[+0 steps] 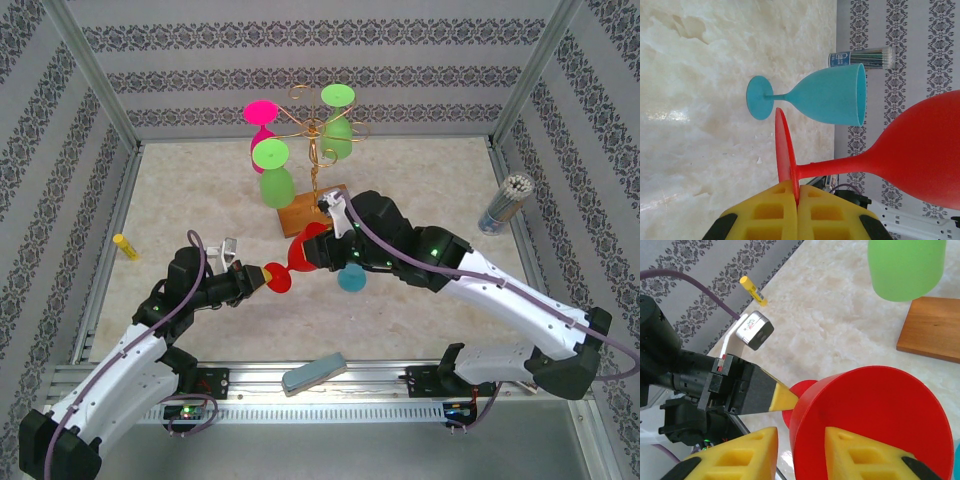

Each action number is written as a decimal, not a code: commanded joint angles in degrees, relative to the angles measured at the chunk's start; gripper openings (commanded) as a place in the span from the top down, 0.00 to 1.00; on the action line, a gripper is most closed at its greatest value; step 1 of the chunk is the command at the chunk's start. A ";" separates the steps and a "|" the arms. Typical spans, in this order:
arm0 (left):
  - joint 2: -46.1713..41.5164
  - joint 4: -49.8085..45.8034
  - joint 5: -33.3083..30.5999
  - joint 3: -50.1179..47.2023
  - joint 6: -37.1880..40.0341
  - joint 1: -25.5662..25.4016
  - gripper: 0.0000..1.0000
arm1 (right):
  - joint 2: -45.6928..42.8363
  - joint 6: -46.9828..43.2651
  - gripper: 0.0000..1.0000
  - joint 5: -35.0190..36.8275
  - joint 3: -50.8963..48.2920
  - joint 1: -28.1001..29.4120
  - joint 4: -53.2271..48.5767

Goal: Take the wine glass off the wine glass rack

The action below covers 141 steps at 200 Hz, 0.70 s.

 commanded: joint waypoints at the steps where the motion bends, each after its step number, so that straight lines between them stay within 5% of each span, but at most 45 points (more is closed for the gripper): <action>1: -0.14 3.18 0.80 -0.01 0.21 0.69 1.00 | 0.67 -0.24 0.75 -1.57 0.31 -0.54 0.26; 76: -0.13 2.37 0.34 0.14 0.65 0.78 1.00 | 0.98 -0.24 0.89 -2.32 -0.57 -0.66 0.75; 141: -0.22 1.77 0.19 0.69 0.94 0.84 1.00 | 2.28 -0.31 0.78 -3.29 -0.57 -0.75 0.88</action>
